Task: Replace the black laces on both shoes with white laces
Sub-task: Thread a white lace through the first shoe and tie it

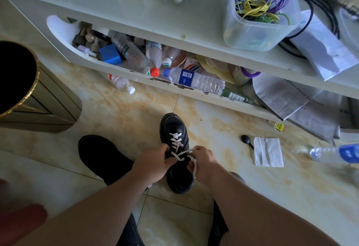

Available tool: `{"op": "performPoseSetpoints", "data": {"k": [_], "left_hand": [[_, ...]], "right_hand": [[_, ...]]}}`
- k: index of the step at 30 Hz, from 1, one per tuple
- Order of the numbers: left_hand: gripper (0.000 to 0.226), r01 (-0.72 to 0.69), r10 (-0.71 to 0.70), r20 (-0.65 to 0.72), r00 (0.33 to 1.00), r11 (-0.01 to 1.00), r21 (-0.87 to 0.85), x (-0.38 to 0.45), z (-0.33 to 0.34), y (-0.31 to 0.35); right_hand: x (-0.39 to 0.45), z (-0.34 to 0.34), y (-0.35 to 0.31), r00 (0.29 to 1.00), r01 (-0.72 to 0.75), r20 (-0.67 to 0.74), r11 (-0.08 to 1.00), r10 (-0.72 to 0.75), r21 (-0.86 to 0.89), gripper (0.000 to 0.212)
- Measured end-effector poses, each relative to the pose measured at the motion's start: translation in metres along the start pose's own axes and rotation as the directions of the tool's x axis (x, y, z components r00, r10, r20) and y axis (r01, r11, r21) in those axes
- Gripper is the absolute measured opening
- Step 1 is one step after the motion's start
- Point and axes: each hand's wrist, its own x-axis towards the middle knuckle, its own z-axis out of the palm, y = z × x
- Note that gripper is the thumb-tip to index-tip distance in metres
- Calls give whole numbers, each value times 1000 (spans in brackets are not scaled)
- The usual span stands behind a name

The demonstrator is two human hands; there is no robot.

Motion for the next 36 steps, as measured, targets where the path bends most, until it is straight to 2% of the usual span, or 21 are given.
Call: {"op": "performPoseSetpoints", "data": {"k": [2, 4, 6, 7, 9, 10, 11, 12, 14, 16, 18, 20, 23, 26, 28, 30, 31, 36], "left_hand": [[42, 7, -7, -11, 1000, 1000, -4, -1, 4, 1], [39, 41, -41, -25, 999, 999, 18, -2, 6, 3], [35, 85, -83, -32, 996, 995, 58, -2, 9, 3], [37, 105, -103, -36, 994, 992, 64, -1, 11, 3], [39, 145, -143, -34, 989, 989, 33, 1, 16, 5], [39, 160, -159, -39, 986, 987, 13, 1, 19, 8], [37, 169, -169, -56, 984, 986, -5, 1, 23, 10], [36, 172, -173, -83, 981, 985, -19, 0, 25, 12], [36, 188, -189, -137, 972, 982, -18, 0, 28, 12], [44, 261, -267, -137, 954, 964, -57, 3, 26, 5], [58, 321, -337, -97, 937, 936, -145, 8, 19, -5], [59, 278, -291, -91, 952, 951, -135, 8, 11, -7], [42, 187, -187, -205, 961, 982, -18, 5, 12, -5], [20, 213, -205, -414, 887, 977, -27, 8, 18, 1], [22, 119, -57, -438, 897, 986, 115, 11, 21, 14], [31, -23, 148, -379, 914, 948, 317, 10, 23, 24], [32, -46, 194, -360, 912, 924, 380, 8, 23, 27], [20, -17, 235, -383, 894, 870, 493, 8, 23, 18]], "right_hand": [[-4, 2, 0, 998, -50, 37, 998, 48, 39, 19], [-9, 3, -3, 997, -15, 71, 1000, 15, 1, 23], [-8, 2, -3, 991, 95, 113, 973, -72, -211, 39], [-7, 0, -2, 980, 181, 151, 896, -130, -406, 48], [-3, -2, 3, 940, 341, 257, 559, -226, -756, 68], [0, -3, 6, 920, 377, 291, 380, -264, -845, 74], [-1, -2, 9, 900, 388, 300, 266, -316, -882, 75], [0, -1, 12, 884, 383, 286, 221, -371, -897, 71], [1, -2, 16, 853, 392, 257, 232, -453, -890, 55], [3, -6, 15, 862, 365, 172, 349, -476, -863, 42], [4, -13, 11, 876, 319, 92, 425, -474, -847, 40], [4, -20, 13, 870, 312, 82, 414, -487, -855, 40], [4, -25, 13, 877, 316, 68, 463, -476, -828, 39], [3, -18, 5, 895, 356, 120, 525, -430, -773, 33], [1, -10, 2, 880, 392, 145, 518, -453, -760, 32], [2, -6, 1, 863, 414, 150, 505, -482, -757, 30], [4, -6, 1, 863, 412, 146, 505, -484, -758, 29], [10, -11, 0, 893, 388, 147, 561, -426, -731, 37]]}}
